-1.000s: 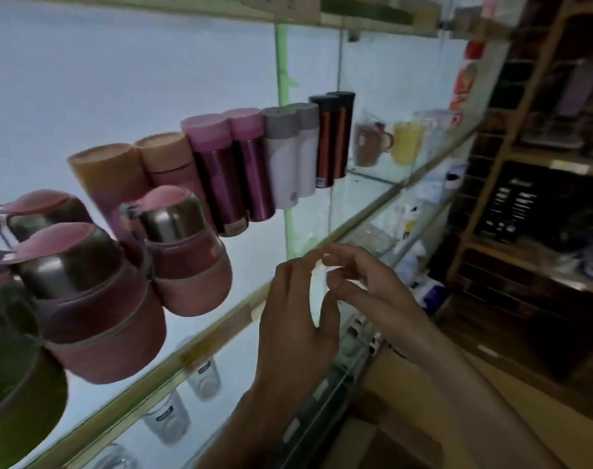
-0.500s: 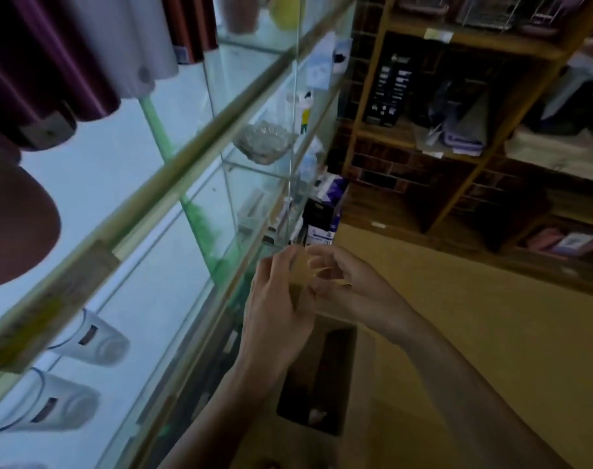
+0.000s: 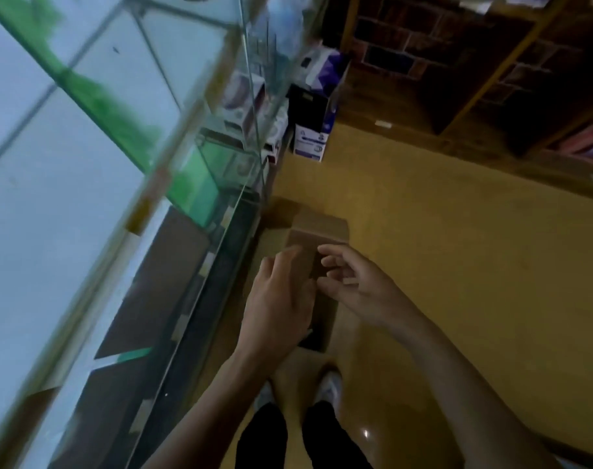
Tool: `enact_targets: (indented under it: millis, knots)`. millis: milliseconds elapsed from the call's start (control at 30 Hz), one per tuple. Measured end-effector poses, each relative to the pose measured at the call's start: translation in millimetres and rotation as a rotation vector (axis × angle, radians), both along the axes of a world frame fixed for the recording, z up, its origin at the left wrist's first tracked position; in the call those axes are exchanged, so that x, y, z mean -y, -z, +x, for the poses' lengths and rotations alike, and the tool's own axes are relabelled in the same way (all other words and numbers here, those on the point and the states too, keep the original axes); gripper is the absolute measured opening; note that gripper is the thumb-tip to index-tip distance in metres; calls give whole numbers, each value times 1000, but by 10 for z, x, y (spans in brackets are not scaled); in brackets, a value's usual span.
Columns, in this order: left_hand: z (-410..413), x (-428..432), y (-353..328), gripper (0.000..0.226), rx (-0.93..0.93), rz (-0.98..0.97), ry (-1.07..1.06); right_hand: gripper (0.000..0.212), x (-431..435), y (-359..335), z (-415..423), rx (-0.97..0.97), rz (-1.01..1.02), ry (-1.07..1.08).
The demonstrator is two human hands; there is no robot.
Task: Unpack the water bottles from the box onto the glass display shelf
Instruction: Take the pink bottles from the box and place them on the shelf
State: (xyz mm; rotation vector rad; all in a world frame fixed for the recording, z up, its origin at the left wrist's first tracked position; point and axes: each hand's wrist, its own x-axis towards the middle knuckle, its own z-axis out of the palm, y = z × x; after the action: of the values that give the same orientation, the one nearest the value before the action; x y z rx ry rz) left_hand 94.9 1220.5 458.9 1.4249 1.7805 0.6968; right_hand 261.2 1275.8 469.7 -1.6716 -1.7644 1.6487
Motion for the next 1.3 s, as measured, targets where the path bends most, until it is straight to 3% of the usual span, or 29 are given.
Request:
enact_targets:
  millis: [367,833,1000,1300]
  knots:
    - [446,85,2272,56,-58,-298,99,52,47,2226,495,55,-264,1]
    - [349,-161,5050,54,-126,-274,236,61,-19,5093,541,194,-324,-200]
    - [252,-125,5641,53,-150,-304,308,57,-83,5657,641,282,-305,-302]
    - [383,-204,6105,52,-233,-376,538,56,-199,5940,536,365,-196,-443]
